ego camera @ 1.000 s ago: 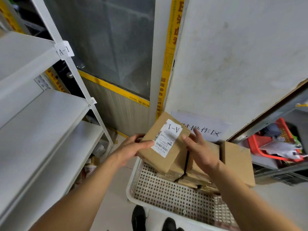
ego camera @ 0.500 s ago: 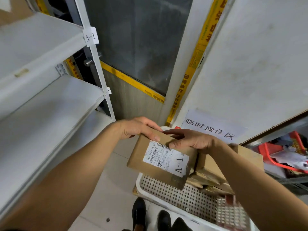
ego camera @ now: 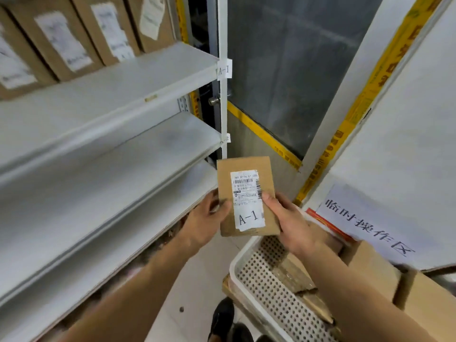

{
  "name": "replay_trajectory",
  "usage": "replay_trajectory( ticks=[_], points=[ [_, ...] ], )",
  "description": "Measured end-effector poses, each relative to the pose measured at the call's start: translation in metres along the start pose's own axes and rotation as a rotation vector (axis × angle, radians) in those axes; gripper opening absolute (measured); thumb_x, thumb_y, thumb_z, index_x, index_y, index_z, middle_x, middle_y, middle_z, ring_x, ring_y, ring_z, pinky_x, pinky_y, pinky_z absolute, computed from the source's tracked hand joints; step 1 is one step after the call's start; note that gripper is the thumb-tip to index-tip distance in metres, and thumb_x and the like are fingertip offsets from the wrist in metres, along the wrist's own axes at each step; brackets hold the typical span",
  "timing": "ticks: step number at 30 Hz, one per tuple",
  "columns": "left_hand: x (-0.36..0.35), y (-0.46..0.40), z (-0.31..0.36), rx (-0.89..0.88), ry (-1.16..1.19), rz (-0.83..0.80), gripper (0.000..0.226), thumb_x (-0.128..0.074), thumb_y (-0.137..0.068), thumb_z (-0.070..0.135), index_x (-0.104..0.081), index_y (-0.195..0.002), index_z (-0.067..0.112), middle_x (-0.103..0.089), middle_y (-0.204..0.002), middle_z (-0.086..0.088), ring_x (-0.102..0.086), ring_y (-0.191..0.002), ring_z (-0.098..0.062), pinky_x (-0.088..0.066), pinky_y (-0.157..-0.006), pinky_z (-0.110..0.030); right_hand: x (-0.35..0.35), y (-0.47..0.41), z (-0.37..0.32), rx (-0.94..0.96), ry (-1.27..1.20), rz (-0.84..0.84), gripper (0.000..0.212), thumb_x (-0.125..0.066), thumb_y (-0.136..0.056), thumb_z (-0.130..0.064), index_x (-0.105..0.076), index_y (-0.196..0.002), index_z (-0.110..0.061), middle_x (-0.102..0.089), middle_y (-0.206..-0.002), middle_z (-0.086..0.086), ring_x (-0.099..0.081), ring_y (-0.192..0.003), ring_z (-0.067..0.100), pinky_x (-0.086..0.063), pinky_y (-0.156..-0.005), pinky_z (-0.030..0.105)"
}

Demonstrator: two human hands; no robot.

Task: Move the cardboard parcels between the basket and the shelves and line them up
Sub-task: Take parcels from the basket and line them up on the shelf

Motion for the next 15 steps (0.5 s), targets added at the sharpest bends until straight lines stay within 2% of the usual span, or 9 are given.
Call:
replay_trajectory(
  ticks=[2, 4, 8, 11, 13, 15],
  points=[
    [0.015, 0.022, 0.002, -0.057, 0.012, 0.06, 0.038, -0.064, -0.095, 0.061, -0.053, -0.132, 0.061, -0.07, -0.126, 0.023, -0.068, -0.118, -0.01, -0.056, -0.105, -0.047, -0.03, 0.006, -0.007, 0.02, 0.035, -0.065, 0.051, -0.071, -0.098, -0.033, -0.056, -0.145, -0.021, -0.076, -0.127, 0.006, -0.074, -0.116, 0.024, -0.06, -0.095, 0.041],
    [0.04, 0.043, 0.006, -0.096, 0.031, 0.152, 0.038, -0.062, -0.097, 0.059, -0.054, -0.134, 0.059, -0.073, -0.121, 0.021, -0.072, -0.112, -0.01, -0.058, -0.101, -0.046, -0.06, 0.01, -0.013, 0.039, 0.083, -0.179, 0.051, -0.068, -0.101, -0.03, -0.054, -0.149, -0.027, -0.075, -0.13, 0.002, -0.072, -0.12, 0.021, -0.057, -0.102, 0.043],
    [0.1, 0.081, 0.017, -0.165, 0.102, 0.304, 0.038, -0.064, -0.104, 0.033, -0.057, -0.141, 0.04, -0.076, -0.116, 0.016, -0.075, -0.107, -0.01, -0.063, -0.092, -0.041, -0.12, 0.015, -0.029, 0.013, 0.256, -0.433, 0.072, -0.074, -0.094, -0.032, -0.042, -0.156, -0.048, -0.068, -0.14, -0.014, -0.06, -0.136, 0.017, -0.043, -0.116, 0.047],
    [0.145, 0.105, 0.027, -0.233, 0.113, 0.39, 0.043, -0.065, -0.104, 0.028, -0.055, -0.145, 0.033, -0.075, -0.122, 0.012, -0.074, -0.111, -0.013, -0.063, -0.09, -0.039, -0.167, 0.015, -0.049, 0.007, 0.349, -0.571, 0.086, -0.088, -0.082, -0.042, -0.042, -0.154, -0.053, -0.062, -0.147, -0.019, -0.05, -0.145, 0.015, -0.029, -0.126, 0.055],
    [0.177, 0.117, 0.031, -0.273, 0.126, 0.458, 0.045, -0.066, -0.103, 0.03, -0.054, -0.147, 0.034, -0.075, -0.123, 0.01, -0.073, -0.114, -0.015, -0.063, -0.092, -0.044, -0.204, 0.017, -0.065, 0.049, 0.42, -0.641, 0.086, -0.087, -0.083, -0.046, -0.041, -0.155, -0.052, -0.06, -0.149, -0.018, -0.051, -0.144, 0.013, -0.03, -0.126, 0.055],
    [0.21, 0.13, 0.036, -0.321, 0.135, 0.513, 0.049, -0.065, -0.104, 0.031, -0.05, -0.15, 0.038, -0.073, -0.127, 0.009, -0.071, -0.117, -0.016, -0.061, -0.096, -0.047, -0.247, 0.024, -0.083, 0.139, 0.483, -0.678, 0.075, -0.078, -0.092, -0.041, -0.04, -0.156, -0.051, -0.06, -0.148, -0.019, -0.056, -0.14, 0.01, -0.037, -0.123, 0.052]
  ],
)
Point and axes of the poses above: each hand's wrist, its own y-axis away from the middle knuckle, its own x-axis out of the back of the hand, z = x × y, the point moved 7 cm from there along -y, towards the middle knuckle
